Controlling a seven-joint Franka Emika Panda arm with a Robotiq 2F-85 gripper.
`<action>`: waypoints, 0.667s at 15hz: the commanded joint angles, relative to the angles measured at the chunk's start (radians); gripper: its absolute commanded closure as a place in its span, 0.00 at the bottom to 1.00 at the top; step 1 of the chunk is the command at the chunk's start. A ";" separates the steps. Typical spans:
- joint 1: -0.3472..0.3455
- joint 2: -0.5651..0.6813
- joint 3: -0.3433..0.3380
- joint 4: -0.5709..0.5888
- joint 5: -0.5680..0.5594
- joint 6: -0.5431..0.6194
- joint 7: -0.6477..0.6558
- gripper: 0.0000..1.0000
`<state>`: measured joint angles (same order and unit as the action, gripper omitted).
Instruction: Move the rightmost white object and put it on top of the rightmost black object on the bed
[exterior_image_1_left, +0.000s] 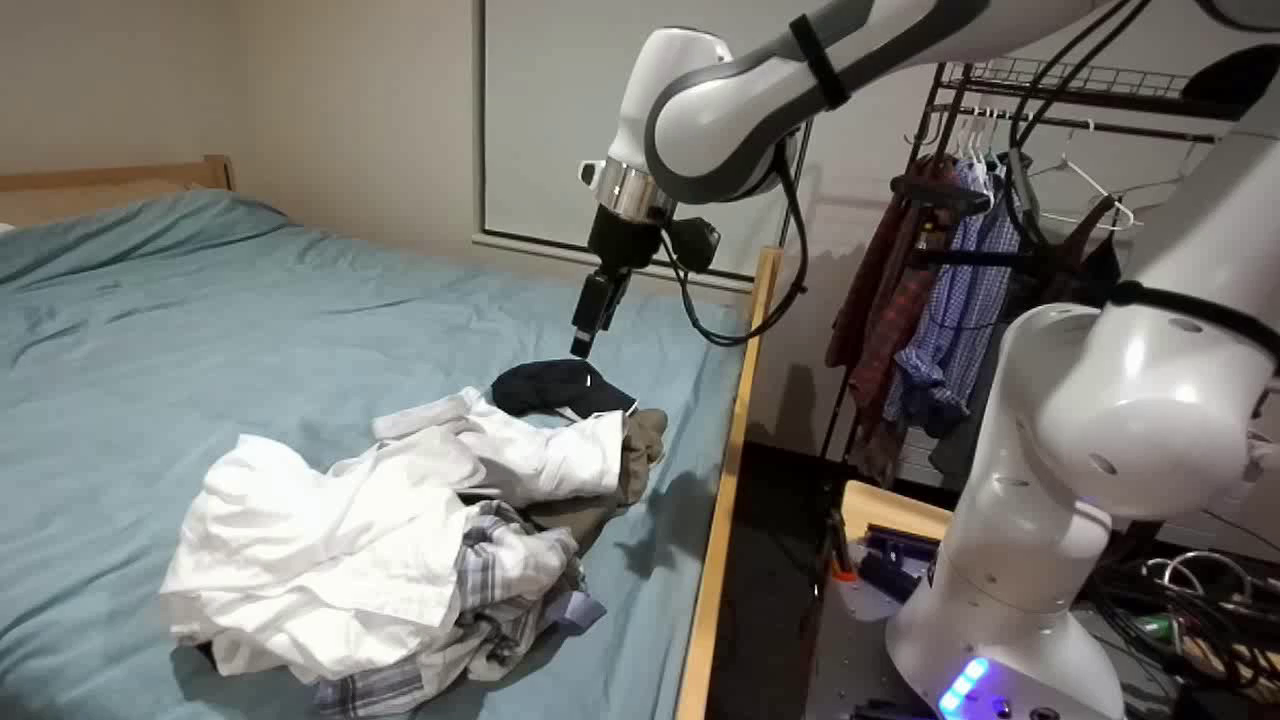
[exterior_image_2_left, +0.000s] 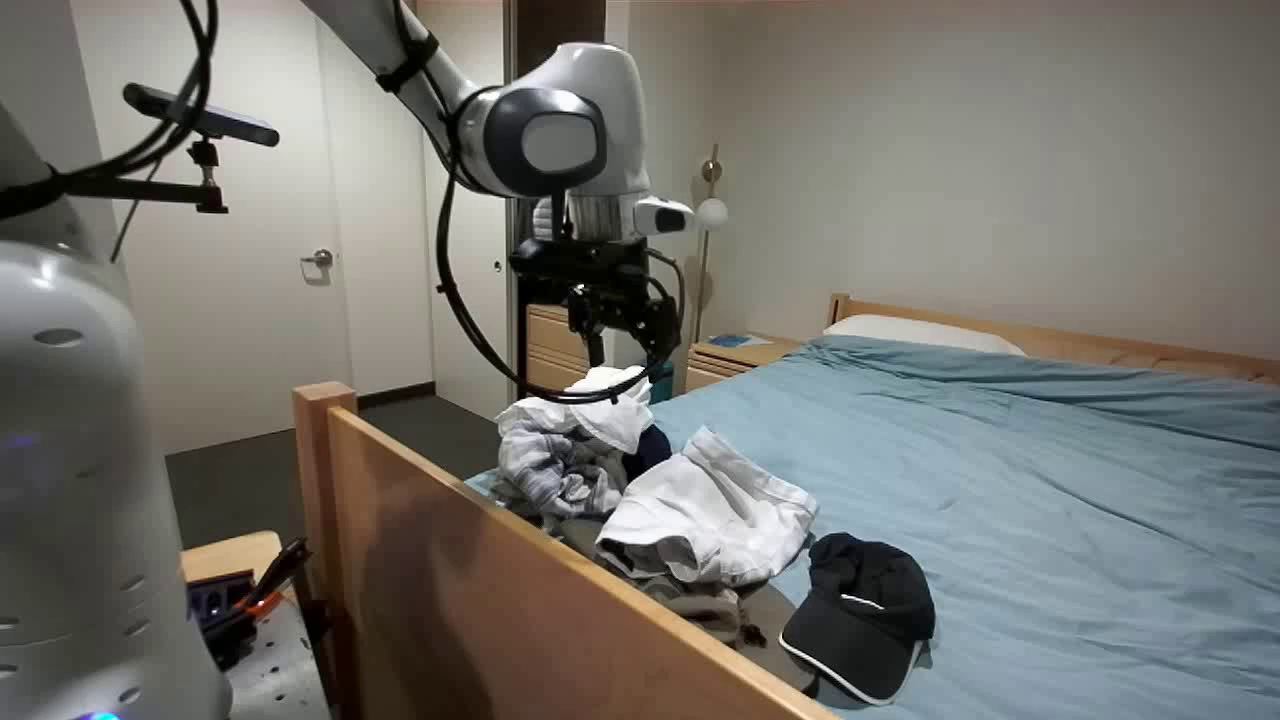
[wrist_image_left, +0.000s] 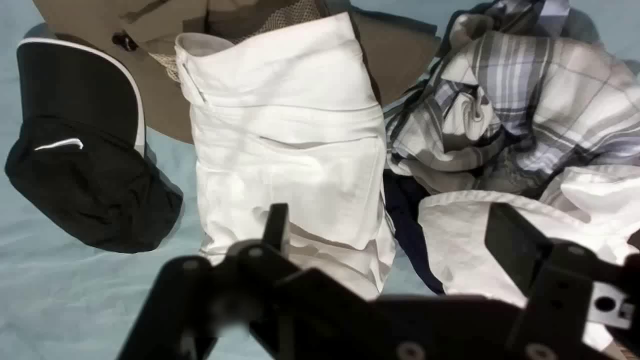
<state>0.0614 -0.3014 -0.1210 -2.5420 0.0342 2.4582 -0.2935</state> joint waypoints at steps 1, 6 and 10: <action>-0.013 0.000 0.014 0.001 0.005 -0.003 -0.003 0.00; -0.044 0.064 0.054 0.040 -0.063 -0.029 0.105 0.00; -0.107 0.132 0.113 0.046 -0.272 -0.024 0.303 0.00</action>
<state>0.0187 -0.2312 -0.0669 -2.5233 -0.0749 2.4497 -0.1373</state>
